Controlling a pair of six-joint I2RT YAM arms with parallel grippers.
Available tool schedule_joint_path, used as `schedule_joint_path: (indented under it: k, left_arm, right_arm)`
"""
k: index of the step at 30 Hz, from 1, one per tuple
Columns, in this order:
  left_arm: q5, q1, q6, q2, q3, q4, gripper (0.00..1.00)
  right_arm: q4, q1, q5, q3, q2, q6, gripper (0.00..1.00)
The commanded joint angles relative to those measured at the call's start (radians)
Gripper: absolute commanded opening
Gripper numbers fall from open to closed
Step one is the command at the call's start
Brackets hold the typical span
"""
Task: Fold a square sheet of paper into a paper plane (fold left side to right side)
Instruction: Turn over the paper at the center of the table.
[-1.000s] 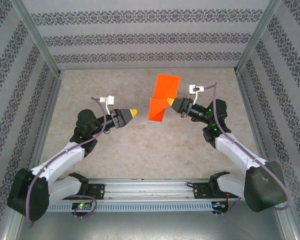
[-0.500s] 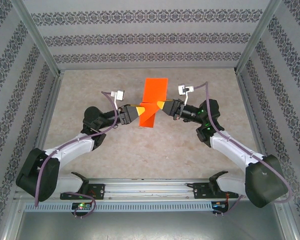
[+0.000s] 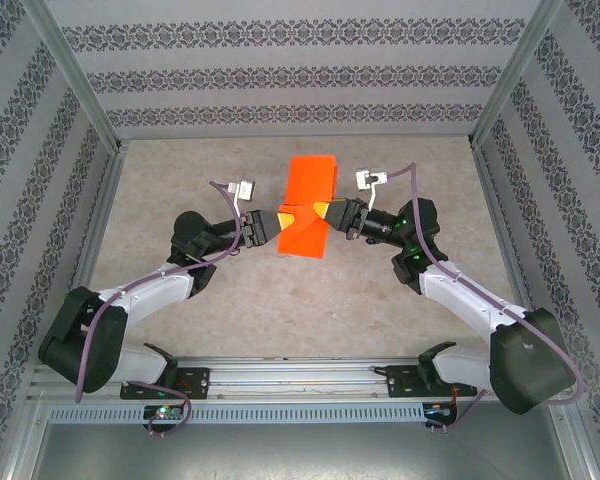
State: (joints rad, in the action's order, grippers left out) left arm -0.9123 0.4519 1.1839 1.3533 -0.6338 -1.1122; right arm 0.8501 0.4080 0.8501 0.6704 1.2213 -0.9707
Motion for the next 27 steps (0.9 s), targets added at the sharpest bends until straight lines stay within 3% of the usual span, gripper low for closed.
schedule_joint_path:
  k: [1, 11, 19, 23, 27]
  left_arm:
    - [-0.01, 0.008, -0.016, 0.0, -0.033, -0.047, 0.41]
    - [0.003, 0.008, -0.064, -0.012, -0.039, 0.044, 0.21]
    - [0.006, 0.008, -0.156, -0.045, -0.047, 0.215, 0.12]
    - [0.059, 0.008, -0.34, -0.118, -0.084, 0.568, 0.04]
    - [0.252, 0.026, -0.612, -0.211, -0.177, 1.101, 0.0]
  right_arm:
    - [0.047, -0.01, -0.009, -0.018, -0.009, 0.001, 0.05]
    - [0.029, -0.037, -0.014, -0.053, -0.047, 0.001, 0.19]
    - [-0.061, -0.092, -0.022, -0.094, -0.106, 0.036, 0.38]
    - [-0.325, -0.137, -0.091, -0.105, -0.173, 0.172, 0.44]
    - [-0.766, -0.144, -0.3, -0.06, -0.247, 0.411, 0.5]
